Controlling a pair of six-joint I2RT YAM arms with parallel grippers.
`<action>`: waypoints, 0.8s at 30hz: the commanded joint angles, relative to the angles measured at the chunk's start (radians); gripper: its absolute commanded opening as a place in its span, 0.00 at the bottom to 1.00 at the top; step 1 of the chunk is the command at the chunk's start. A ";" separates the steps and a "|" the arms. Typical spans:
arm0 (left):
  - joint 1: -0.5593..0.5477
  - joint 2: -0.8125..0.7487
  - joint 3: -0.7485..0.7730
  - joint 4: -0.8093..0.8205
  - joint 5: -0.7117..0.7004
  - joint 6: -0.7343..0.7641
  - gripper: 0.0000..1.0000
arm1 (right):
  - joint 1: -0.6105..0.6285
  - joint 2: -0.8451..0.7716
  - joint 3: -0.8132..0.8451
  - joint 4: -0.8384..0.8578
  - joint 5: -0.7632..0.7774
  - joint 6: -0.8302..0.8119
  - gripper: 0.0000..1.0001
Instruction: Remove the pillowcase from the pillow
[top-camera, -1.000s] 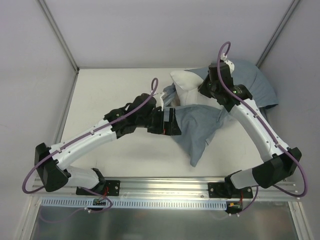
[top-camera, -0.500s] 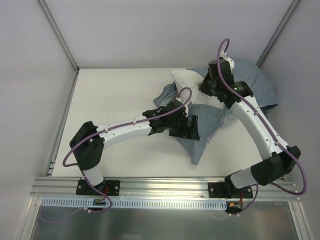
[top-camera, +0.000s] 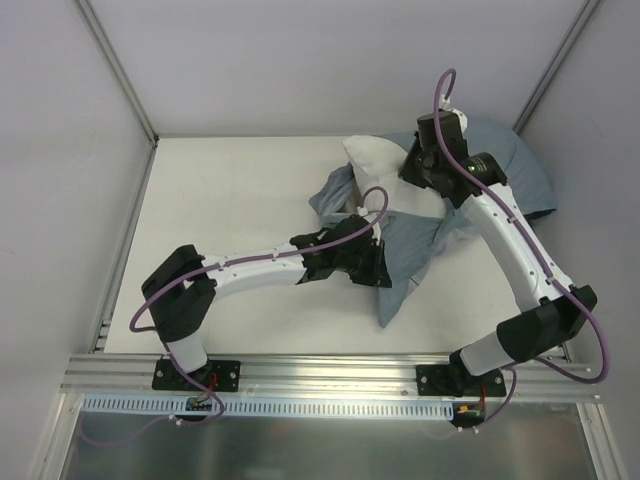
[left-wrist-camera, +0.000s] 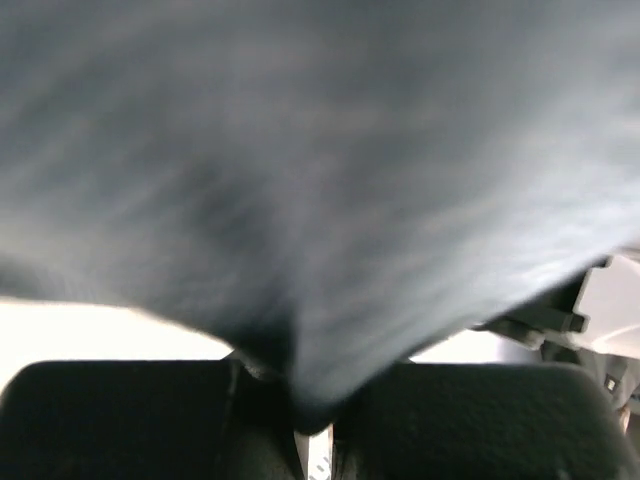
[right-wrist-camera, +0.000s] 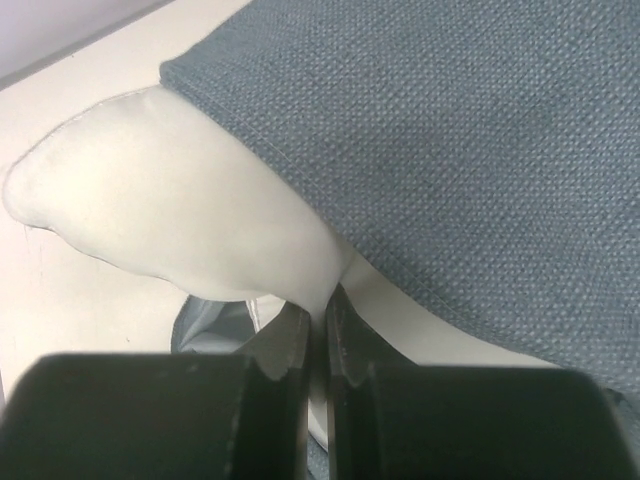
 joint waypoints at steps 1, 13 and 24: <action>-0.004 -0.088 -0.168 0.030 0.011 -0.041 0.00 | -0.052 -0.015 0.128 0.065 0.050 -0.022 0.01; -0.010 -0.268 -0.420 0.051 0.019 -0.050 0.00 | -0.202 0.053 0.297 0.051 0.015 0.085 0.01; -0.032 -0.334 -0.489 0.015 0.195 0.065 0.00 | -0.311 0.056 0.300 0.049 0.000 0.139 0.01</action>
